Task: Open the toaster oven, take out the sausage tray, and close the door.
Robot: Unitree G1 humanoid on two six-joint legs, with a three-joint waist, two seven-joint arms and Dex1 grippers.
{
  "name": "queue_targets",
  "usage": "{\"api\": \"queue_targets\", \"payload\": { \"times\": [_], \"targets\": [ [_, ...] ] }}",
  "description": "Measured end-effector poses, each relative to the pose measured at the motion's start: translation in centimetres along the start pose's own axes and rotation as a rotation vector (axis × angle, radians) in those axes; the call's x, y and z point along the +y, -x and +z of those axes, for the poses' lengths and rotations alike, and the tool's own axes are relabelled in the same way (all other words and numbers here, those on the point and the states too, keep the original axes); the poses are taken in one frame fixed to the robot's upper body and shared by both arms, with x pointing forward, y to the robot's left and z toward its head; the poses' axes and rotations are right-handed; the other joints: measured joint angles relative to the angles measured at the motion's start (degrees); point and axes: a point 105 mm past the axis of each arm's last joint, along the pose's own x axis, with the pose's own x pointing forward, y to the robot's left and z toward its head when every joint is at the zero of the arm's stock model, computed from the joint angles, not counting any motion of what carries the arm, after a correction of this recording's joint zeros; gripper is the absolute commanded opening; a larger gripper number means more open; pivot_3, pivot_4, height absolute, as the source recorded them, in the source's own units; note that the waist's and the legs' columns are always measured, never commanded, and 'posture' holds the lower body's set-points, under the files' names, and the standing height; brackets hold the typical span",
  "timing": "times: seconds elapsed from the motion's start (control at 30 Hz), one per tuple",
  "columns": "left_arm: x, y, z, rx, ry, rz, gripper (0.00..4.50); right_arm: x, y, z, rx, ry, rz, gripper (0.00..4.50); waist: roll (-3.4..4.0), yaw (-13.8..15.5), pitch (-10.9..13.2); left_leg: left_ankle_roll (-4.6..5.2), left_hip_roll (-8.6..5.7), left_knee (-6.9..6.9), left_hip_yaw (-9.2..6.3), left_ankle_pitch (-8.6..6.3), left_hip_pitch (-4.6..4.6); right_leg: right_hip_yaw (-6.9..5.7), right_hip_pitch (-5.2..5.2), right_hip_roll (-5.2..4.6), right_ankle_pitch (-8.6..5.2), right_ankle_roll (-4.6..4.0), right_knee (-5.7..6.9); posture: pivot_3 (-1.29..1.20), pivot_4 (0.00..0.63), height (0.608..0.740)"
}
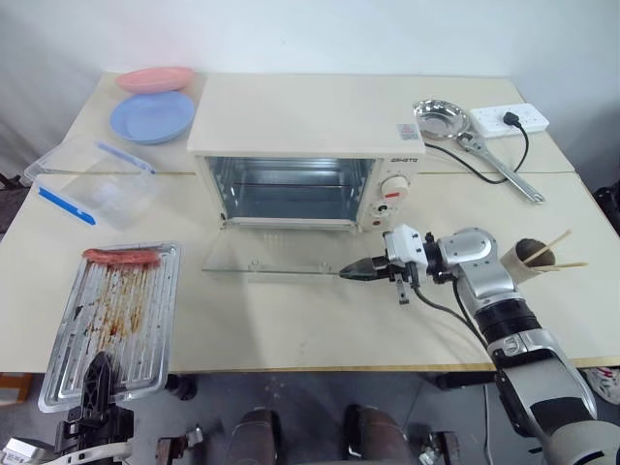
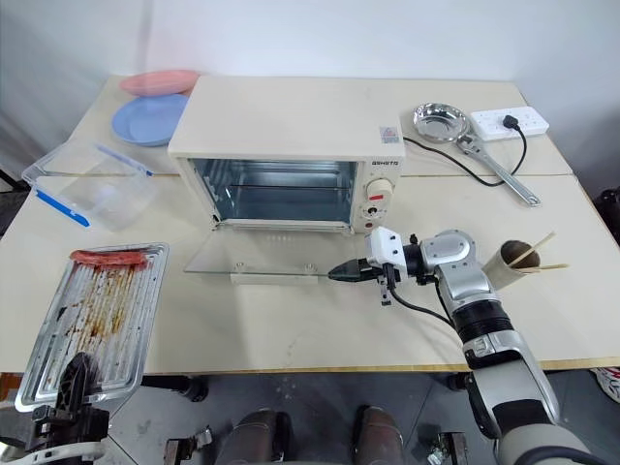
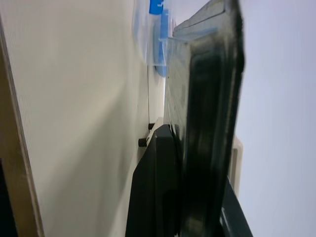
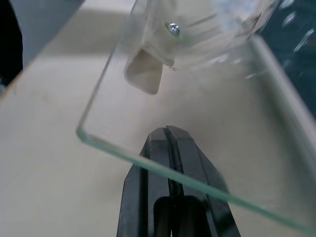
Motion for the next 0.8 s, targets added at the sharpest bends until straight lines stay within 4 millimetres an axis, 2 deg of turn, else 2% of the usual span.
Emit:
{"api": "queue_targets", "payload": {
  "times": [0.17, 0.33, 0.47, 0.73, 0.8],
  "targets": [
    [0.5, 0.1, -0.1, 0.023, -0.003, 0.021, 0.00, -3.0, 0.6, 3.5, -0.067, -0.011, -0.080, 0.02, 0.02, -0.12, 0.01, 0.00, 0.01, -0.04, 0.16, -0.02, -0.04, 0.14, -0.23, 0.00, 0.00, 0.01, 0.08, 0.00, 0.150, 0.740],
    [0.5, -0.4, -1.4, 0.121, -0.001, 0.024, 0.00, -3.9, 0.6, 4.3, -0.088, -0.074, -0.103, 0.02, 0.03, -0.10, 0.02, 0.02, 0.02, 0.13, 0.47, 0.00, -0.65, 0.47, -1.05, 0.01, 0.05, 0.09, 0.63, 0.00, 0.150, 0.740],
    [0.3, -0.8, -1.9, 0.186, -0.024, 0.027, 0.00, -3.7, 0.9, 4.6, -0.093, -0.102, -0.083, 0.02, 0.06, -0.13, 0.04, 0.06, 0.02, 0.21, 0.60, -0.02, -0.71, 0.58, -1.16, 0.02, 0.07, 0.14, 0.70, 0.00, 0.150, 0.740],
    [-0.4, -1.1, -3.6, 0.446, -0.084, 0.053, 0.00, -1.6, 2.4, 6.0, -0.024, -0.053, -0.007, 0.02, 0.09, -0.22, 0.07, 0.11, 0.01, 0.39, 0.96, -0.06, -0.78, 1.17, -1.59, 0.07, 0.08, 0.17, 0.88, 0.00, 0.150, 0.740],
    [-0.4, -1.0, -4.1, 0.501, -0.097, 0.058, 0.00, -0.8, 3.0, 5.7, 0.011, -0.061, 0.009, 0.38, 0.08, -0.13, 0.07, 0.12, 0.02, 0.49, 0.96, -0.07, -0.79, 1.22, -1.62, 0.09, 0.08, 0.16, 0.91, 0.00, 0.150, 0.740]
  ]
}}
